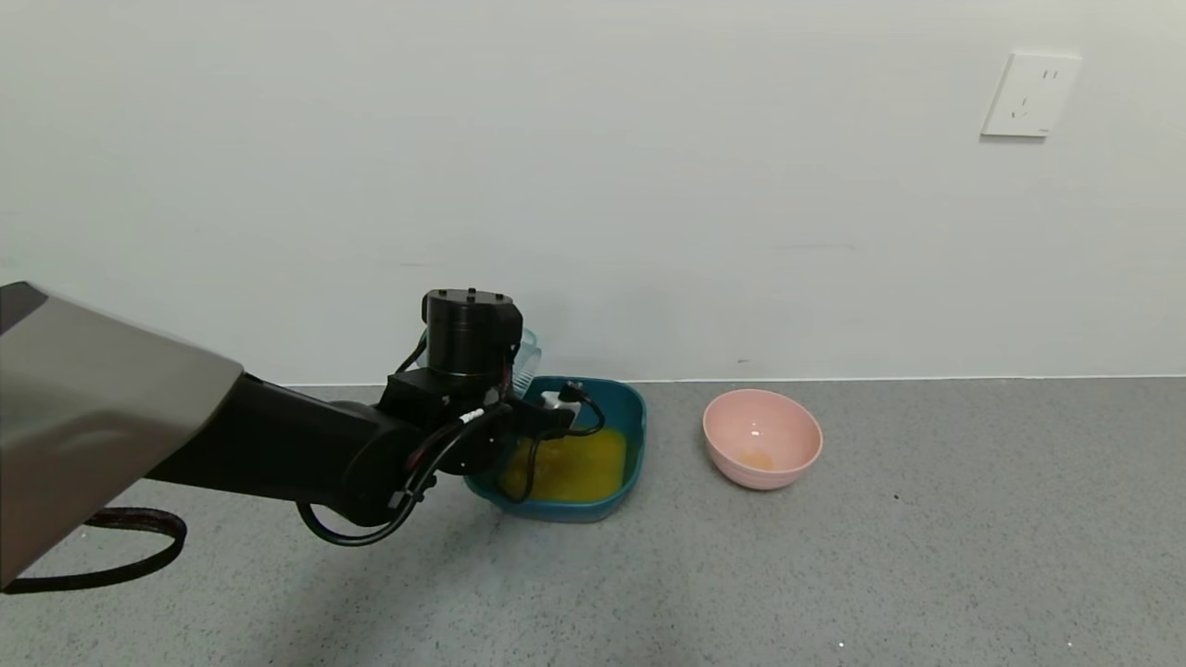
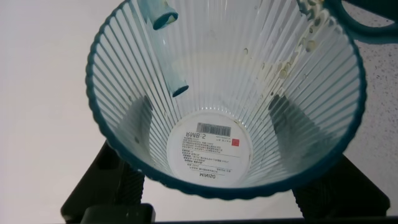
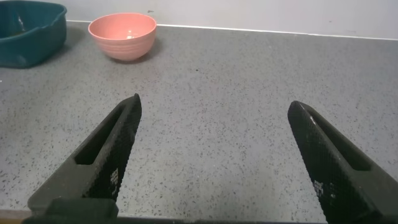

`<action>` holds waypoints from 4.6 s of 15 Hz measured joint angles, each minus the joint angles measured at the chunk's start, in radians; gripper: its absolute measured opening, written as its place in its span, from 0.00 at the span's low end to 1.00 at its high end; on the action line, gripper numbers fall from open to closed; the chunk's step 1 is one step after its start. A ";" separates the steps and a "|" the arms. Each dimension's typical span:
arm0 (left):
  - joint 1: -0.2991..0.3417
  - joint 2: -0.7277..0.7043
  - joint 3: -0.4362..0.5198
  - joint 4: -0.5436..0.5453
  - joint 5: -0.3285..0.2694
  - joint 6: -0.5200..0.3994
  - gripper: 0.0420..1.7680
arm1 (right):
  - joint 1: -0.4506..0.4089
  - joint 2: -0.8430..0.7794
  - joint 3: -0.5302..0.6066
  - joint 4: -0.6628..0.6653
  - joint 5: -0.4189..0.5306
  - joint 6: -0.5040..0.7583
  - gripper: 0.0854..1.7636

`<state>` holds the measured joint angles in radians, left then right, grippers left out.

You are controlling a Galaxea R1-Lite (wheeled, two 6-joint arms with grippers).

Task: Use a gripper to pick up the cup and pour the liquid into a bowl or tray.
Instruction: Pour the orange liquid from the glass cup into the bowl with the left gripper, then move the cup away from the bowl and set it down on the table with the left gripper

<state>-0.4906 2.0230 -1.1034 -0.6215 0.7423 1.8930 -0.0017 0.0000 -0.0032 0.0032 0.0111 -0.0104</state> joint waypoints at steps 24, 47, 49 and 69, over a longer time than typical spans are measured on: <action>0.262 -0.250 0.136 0.167 -0.326 -1.250 0.72 | 0.000 0.000 0.000 0.000 0.000 0.000 0.97; 0.420 -0.175 0.129 0.152 -0.588 -1.841 0.72 | 0.000 0.000 0.000 0.000 0.001 0.000 0.97; 0.420 -0.130 0.112 0.149 -0.587 -1.842 0.72 | 0.000 0.000 0.000 0.000 0.001 0.000 0.97; 0.426 0.142 0.067 0.037 -0.601 -1.860 0.72 | 0.000 0.000 0.000 0.000 0.000 0.000 0.97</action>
<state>-0.0643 2.1647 -1.0366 -0.5840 0.1417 0.0326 -0.0017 0.0000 -0.0032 0.0028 0.0115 -0.0104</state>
